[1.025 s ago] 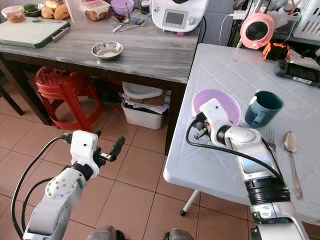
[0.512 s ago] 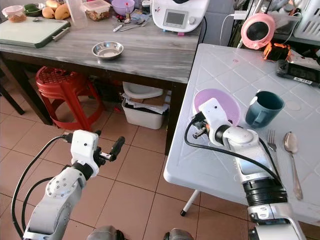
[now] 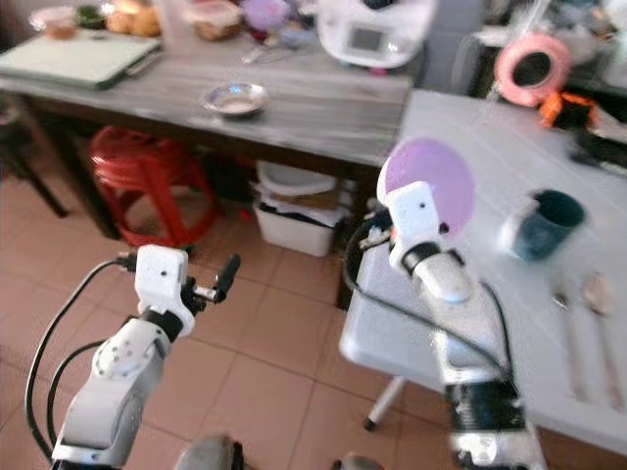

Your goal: Setting the table

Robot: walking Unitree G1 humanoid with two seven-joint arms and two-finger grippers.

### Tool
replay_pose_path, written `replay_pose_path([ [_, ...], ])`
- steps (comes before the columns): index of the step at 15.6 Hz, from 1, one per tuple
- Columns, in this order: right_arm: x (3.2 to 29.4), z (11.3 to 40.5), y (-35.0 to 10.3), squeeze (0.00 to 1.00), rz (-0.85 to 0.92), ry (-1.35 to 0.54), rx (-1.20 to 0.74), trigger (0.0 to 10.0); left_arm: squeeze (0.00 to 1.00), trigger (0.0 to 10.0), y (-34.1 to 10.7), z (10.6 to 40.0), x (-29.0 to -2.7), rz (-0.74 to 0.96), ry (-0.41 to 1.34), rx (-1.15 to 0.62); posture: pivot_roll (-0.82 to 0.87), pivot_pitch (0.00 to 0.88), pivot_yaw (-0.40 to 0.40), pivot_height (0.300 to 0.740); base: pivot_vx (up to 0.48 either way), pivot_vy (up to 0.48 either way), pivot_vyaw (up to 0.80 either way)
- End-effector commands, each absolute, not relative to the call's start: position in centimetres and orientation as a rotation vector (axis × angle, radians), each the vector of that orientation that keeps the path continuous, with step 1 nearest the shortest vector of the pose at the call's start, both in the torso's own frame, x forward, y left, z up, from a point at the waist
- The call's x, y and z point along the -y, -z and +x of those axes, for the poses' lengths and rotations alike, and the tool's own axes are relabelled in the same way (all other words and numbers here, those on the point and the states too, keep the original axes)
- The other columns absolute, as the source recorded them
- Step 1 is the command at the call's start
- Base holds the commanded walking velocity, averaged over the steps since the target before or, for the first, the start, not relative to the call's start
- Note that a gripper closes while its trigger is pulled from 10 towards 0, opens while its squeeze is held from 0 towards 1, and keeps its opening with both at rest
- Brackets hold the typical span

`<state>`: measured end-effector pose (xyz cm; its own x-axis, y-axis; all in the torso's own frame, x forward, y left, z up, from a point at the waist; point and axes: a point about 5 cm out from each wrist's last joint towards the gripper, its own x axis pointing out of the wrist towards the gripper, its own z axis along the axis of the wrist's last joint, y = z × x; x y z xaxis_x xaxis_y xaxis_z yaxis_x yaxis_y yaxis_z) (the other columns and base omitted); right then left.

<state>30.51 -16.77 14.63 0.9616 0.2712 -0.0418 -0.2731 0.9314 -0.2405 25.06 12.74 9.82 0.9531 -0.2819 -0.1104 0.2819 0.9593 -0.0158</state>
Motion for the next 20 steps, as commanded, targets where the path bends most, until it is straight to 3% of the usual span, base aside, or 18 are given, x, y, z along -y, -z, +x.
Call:
replay_pose_path([
  [1,16.5,30.3,-15.1,0.0,-0.251,-0.262,0.03,10.0,0.0,10.0,-9.9,25.2,-13.4,0.012,0.253,-0.104,0.03,0.0,-0.009,0.74,0.0,0.48,0.0],
  [8,15.8,29.9,-15.4,0.0,-0.216,-0.198,0.099,10.0,0.0,10.0,-10.4,25.5,-13.5,0.027,0.252,-0.048,0.03,0.0,-0.007,0.74,0.091,0.426,0.0],
  [12,15.6,29.6,-15.1,0.0,-0.211,-0.195,0.1,10.0,0.0,10.0,-10.8,25.8,-13.3,0.03,0.248,-0.019,0.02,0.0,-0.004,0.74,0.43,0.0,-0.72],
  [20,14.8,29.2,-14.9,0.0,-0.213,-0.219,0.111,10.0,0.0,10.0,-11.0,26.5,-13.7,0.029,0.183,-0.011,0.02,0.0,-0.005,0.74,0.47,0.0,0.0],
])
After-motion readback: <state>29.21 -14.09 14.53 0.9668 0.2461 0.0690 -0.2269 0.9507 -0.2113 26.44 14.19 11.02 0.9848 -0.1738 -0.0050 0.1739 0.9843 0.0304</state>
